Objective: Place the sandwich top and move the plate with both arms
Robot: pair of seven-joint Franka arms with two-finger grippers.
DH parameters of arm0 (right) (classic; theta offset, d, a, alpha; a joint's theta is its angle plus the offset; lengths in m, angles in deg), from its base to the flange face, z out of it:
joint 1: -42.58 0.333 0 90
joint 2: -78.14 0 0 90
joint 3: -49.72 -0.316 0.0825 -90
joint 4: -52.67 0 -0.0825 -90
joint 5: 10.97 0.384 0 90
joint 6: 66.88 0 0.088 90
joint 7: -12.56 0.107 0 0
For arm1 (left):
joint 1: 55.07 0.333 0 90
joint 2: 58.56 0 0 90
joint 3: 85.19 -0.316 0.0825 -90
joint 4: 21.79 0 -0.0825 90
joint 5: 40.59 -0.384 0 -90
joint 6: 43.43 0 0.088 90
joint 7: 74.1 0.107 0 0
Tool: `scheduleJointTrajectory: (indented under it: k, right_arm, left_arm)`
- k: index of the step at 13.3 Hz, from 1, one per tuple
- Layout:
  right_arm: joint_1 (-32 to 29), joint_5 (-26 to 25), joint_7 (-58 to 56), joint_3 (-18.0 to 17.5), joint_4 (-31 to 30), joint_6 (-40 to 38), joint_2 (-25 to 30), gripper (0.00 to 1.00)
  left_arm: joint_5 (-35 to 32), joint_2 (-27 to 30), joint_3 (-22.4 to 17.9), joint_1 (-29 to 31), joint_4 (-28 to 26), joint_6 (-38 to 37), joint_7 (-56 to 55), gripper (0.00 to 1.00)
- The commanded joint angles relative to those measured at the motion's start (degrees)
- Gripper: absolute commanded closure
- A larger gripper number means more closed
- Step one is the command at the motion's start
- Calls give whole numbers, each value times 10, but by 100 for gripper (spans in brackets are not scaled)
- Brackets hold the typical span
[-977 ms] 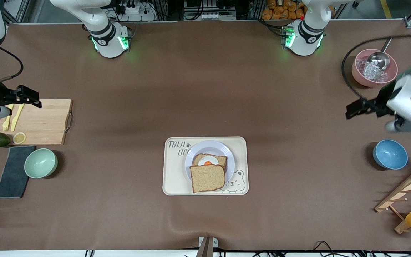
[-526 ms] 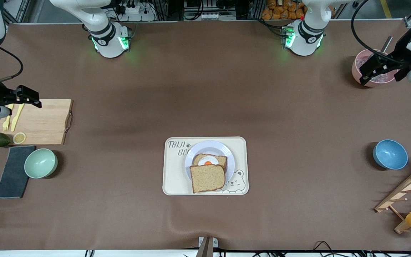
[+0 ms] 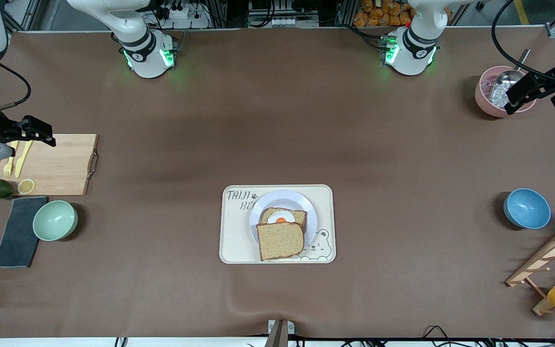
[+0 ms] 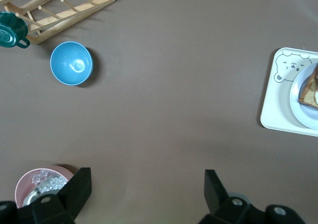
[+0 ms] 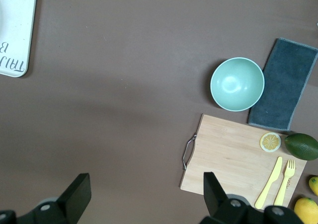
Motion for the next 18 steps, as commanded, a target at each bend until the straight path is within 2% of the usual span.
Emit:
scheduleJointTrajectory:
  k: [1,3,5,6,18]
  right_arm:
    - [-4,-9,2,-7,11,-4,-2,0]
    - [-6,-9,1,-7,9,-6,-2,0]
    - [-6,-9,2,-7,9,-6,-2,0]
    - [-5,-9,2,-7,10,-8,-2,0]
    - [-8,-9,-5,-7,9,-4,-3,0]
  left_arm:
    - [-4,-33,4,4,37,0,2,0]
    - [-5,-39,0,-4,41,0,8,0]
    - [-5,-34,-65,-58,36,-1,34,0]
    - [-4,-35,-85,-71,35,-2,38,0]
    - [-9,-40,-86,-72,38,-3,46,0]
